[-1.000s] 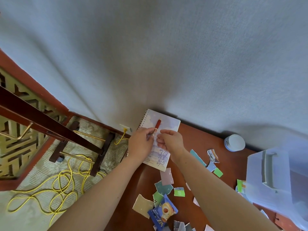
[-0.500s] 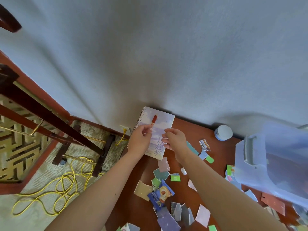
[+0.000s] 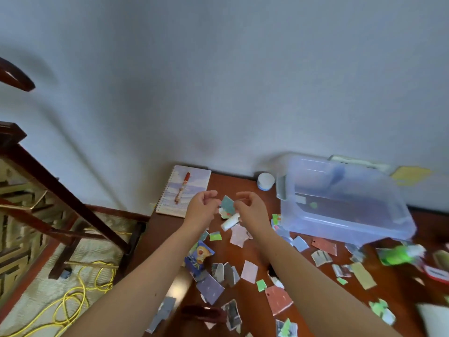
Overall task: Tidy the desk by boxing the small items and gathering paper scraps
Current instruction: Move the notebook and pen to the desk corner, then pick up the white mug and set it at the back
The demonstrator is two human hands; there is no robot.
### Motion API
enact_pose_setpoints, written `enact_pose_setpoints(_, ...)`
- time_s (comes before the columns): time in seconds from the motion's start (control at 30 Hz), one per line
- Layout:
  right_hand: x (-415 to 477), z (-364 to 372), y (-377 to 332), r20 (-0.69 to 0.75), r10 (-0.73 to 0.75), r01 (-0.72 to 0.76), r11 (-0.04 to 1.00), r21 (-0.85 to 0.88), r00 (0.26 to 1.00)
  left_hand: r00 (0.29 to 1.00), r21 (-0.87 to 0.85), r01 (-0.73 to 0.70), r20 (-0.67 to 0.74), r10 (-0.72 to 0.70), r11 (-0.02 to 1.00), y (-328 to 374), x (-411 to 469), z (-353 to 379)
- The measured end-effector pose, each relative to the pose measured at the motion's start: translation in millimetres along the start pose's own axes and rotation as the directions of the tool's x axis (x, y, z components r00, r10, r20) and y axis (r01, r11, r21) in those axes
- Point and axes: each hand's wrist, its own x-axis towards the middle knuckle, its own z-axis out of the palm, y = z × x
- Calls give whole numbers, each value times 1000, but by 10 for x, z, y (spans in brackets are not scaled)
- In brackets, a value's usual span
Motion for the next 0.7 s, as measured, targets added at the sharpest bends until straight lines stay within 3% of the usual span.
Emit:
enact_pose_setpoints(0.2,-396,-722,255,-106,4,-3,1000,9,994,998,32,-4,64,2,999,20,-456,577)
enact_pose_setpoints(0.7,-1233,-2565,1179,-137,8,-4,999,32,991,984,108,9,174,-27,994,-222,-1819,2173)
